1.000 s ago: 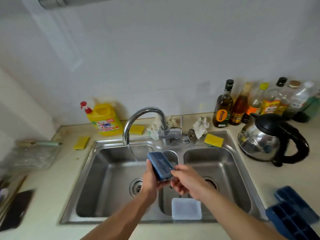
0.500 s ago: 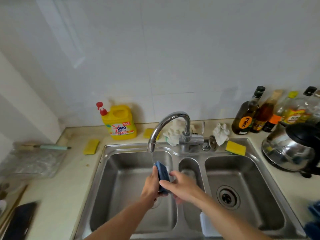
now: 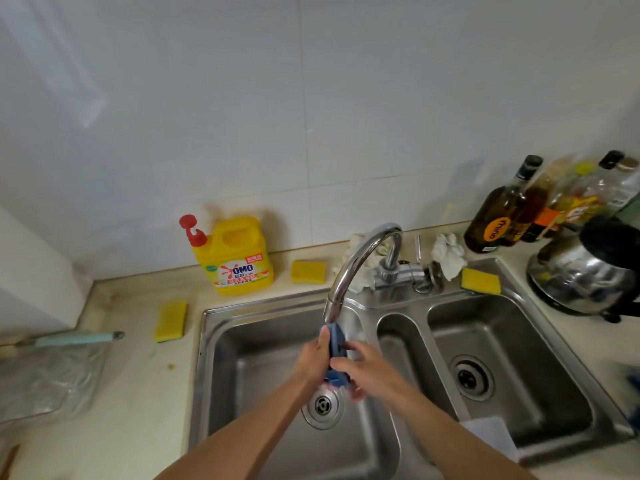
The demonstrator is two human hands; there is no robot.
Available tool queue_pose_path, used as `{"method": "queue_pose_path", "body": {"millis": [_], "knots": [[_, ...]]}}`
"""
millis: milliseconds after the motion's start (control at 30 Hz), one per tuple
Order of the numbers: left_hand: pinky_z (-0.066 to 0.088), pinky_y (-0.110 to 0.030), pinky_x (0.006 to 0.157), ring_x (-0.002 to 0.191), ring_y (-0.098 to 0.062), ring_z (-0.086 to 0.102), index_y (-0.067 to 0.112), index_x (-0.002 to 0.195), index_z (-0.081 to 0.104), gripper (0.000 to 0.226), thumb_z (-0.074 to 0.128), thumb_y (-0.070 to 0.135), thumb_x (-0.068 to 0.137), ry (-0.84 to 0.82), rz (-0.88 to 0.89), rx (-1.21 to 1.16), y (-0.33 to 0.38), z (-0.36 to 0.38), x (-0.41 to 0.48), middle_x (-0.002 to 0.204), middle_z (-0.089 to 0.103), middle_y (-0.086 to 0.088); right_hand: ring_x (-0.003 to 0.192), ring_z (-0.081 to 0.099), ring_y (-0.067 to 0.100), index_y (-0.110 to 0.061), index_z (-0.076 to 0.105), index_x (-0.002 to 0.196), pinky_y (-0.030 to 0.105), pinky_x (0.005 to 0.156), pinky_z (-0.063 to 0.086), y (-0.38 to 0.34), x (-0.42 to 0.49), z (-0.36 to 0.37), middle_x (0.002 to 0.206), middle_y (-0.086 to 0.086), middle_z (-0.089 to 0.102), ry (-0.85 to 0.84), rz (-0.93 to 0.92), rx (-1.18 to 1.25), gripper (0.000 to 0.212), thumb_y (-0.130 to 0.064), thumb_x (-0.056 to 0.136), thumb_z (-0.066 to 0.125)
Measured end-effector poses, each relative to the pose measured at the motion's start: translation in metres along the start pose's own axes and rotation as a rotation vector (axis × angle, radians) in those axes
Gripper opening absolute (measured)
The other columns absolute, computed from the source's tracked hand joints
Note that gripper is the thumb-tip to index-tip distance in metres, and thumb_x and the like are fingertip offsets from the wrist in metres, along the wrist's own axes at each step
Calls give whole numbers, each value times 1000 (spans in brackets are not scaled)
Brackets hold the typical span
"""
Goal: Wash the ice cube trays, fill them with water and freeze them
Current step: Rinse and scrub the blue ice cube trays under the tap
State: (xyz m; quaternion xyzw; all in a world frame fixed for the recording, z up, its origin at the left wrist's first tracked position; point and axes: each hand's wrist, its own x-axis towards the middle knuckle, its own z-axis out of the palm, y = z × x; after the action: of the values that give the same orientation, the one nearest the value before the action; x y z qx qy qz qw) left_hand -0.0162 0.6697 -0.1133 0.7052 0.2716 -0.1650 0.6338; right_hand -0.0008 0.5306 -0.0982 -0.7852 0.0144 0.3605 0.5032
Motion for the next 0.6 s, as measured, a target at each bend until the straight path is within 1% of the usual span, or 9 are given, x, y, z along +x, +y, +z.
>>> {"method": "queue_pose_path", "body": {"millis": [67, 167, 200, 267, 367, 433, 533, 567, 600], "knots": [[55, -26, 49, 55, -14, 70, 8, 102, 70, 58, 32, 51, 107, -6, -1, 3, 2, -2, 10, 80, 73, -10, 68, 73, 16, -33, 55, 124, 28, 62, 60, -4, 3, -1, 98, 3, 76, 15, -6, 2, 50, -51, 80, 72], [56, -27, 51, 56, -15, 70, 10, 96, 70, 56, 34, 51, 107, -63, 6, 31, 4, -3, 21, 72, 74, -6, 67, 70, 15, -30, 52, 126, 28, 63, 60, -5, 9, -3, 96, 4, 76, 27, 7, -22, 48, -48, 86, 70], [58, -28, 54, 57, -16, 70, 10, 96, 70, 55, 34, 51, 106, -75, 8, 39, 3, -3, 23, 72, 74, -6, 66, 69, 14, -29, 51, 129, 28, 63, 60, -4, 11, -4, 95, 4, 76, 28, 16, -27, 49, -47, 87, 70], [61, -31, 59, 64, -20, 73, 9, 97, 69, 56, 34, 52, 106, -82, 12, 52, 3, 0, 24, 82, 76, -11, 63, 69, 14, -28, 50, 131, 28, 63, 60, -3, 15, -7, 93, 4, 76, 29, 21, -40, 53, -48, 86, 71], [63, -37, 66, 77, -28, 75, 8, 99, 71, 58, 36, 53, 105, -65, 6, 70, 4, -2, 25, 91, 76, -17, 64, 73, 20, -31, 52, 122, 31, 63, 61, -2, 19, -4, 89, 2, 76, 39, 17, -77, 56, -56, 75, 69], [63, -38, 72, 79, -27, 74, 7, 99, 72, 57, 36, 51, 106, -64, 17, 97, 2, -5, 26, 93, 76, -16, 65, 74, 24, -32, 52, 117, 35, 65, 62, 1, 22, -1, 89, 3, 76, 43, 11, -93, 53, -56, 73, 68], [58, -29, 57, 66, -18, 72, 9, 99, 70, 54, 35, 50, 107, -77, 17, 114, -1, -8, 25, 90, 74, -14, 57, 69, 15, -31, 48, 119, 31, 61, 61, 2, 24, 1, 91, 4, 75, 18, -6, -92, 45, -49, 83, 69], [59, -28, 58, 66, -17, 71, 10, 98, 70, 54, 35, 50, 106, -71, 26, 129, -1, -7, 26, 90, 74, -14, 57, 69, 14, -31, 47, 120, 29, 60, 61, 1, 24, 0, 91, 4, 75, 8, -10, -90, 43, -47, 86, 69], [60, -29, 62, 68, -17, 71, 10, 98, 71, 54, 35, 49, 106, -58, 40, 150, -1, -7, 28, 91, 74, -14, 58, 69, 13, -31, 47, 120, 27, 59, 61, 0, 24, -2, 91, 4, 74, 1, -14, -90, 42, -45, 88, 69]]}}
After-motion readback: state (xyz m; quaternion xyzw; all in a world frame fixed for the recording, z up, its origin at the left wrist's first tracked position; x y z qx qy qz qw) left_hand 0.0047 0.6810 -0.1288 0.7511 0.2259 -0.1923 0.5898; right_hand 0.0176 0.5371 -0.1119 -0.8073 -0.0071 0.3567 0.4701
